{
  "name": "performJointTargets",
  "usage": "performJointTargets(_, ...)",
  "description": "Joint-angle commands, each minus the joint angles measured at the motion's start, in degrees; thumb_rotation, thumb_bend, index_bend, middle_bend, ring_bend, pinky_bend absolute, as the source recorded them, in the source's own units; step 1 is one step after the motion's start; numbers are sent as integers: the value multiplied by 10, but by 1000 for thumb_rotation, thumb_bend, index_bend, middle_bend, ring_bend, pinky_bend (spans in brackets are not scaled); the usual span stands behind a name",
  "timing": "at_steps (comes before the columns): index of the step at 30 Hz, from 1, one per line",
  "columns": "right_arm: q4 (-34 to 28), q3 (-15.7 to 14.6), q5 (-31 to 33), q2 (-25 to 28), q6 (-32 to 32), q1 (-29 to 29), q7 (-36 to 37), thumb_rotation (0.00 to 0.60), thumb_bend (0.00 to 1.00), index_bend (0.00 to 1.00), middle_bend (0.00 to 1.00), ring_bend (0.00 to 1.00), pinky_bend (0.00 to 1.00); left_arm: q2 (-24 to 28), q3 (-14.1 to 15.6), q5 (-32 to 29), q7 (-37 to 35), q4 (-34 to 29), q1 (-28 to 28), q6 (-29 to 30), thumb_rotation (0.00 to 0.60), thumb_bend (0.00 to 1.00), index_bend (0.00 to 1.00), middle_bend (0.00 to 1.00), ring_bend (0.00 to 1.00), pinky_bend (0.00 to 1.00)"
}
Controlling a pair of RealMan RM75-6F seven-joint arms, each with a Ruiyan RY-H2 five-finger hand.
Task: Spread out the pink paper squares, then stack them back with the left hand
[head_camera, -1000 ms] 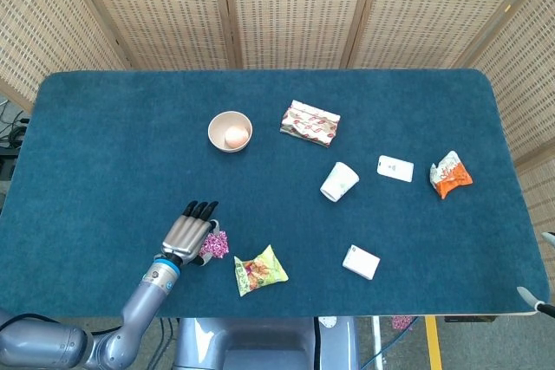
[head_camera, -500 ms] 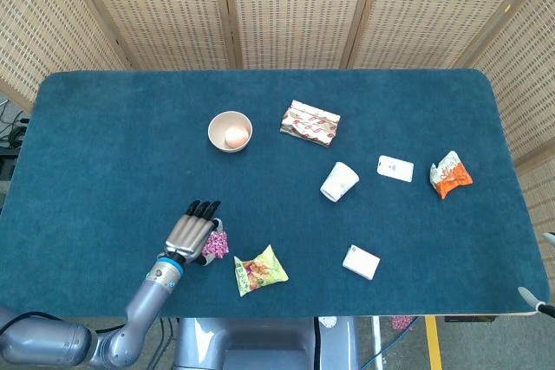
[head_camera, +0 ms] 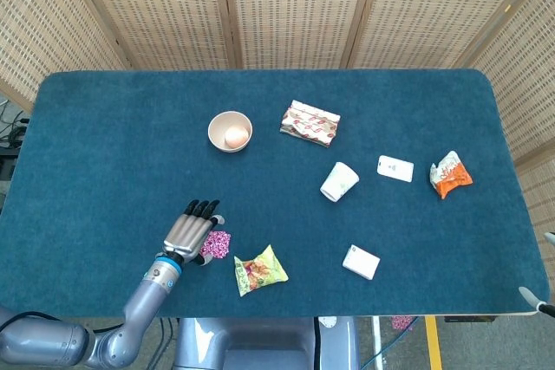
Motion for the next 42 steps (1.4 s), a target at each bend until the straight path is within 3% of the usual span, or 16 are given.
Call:
performJointTargets(1, 0, 0, 0, 0, 0, 0, 0, 600, 128, 174, 211, 0, 0, 14, 0, 18, -19, -8, 11, 10, 582, 249, 220, 0, 0, 0)
performJointTargets(15, -12, 2, -2, 3, -9, 9, -14, 600, 131, 174, 212, 0, 0, 110, 37, 188, -144, -52, 109, 99, 586, 257, 194, 0, 0, 0)
performJointTargets(27, -37, 2, -5, 9, -12, 13, -43, 600, 131, 174, 212, 0, 0, 188, 103, 387, -269, -37, 247, 241, 584, 255, 192, 0, 0, 0)
performJointTargets(34, -49, -1, -9, 13, -14, 15, -60, 600, 131, 175, 211, 0, 0, 210, 125, 432, -294, -33, 302, 274, 583, 254, 192, 0, 0, 0)
performJointTargets(42, -60, -11, -25, 19, -17, 18, -83, 600, 131, 185, 211, 0, 0, 233, 129, 448, -315, -36, 336, 275, 584, 253, 192, 0, 0, 0)
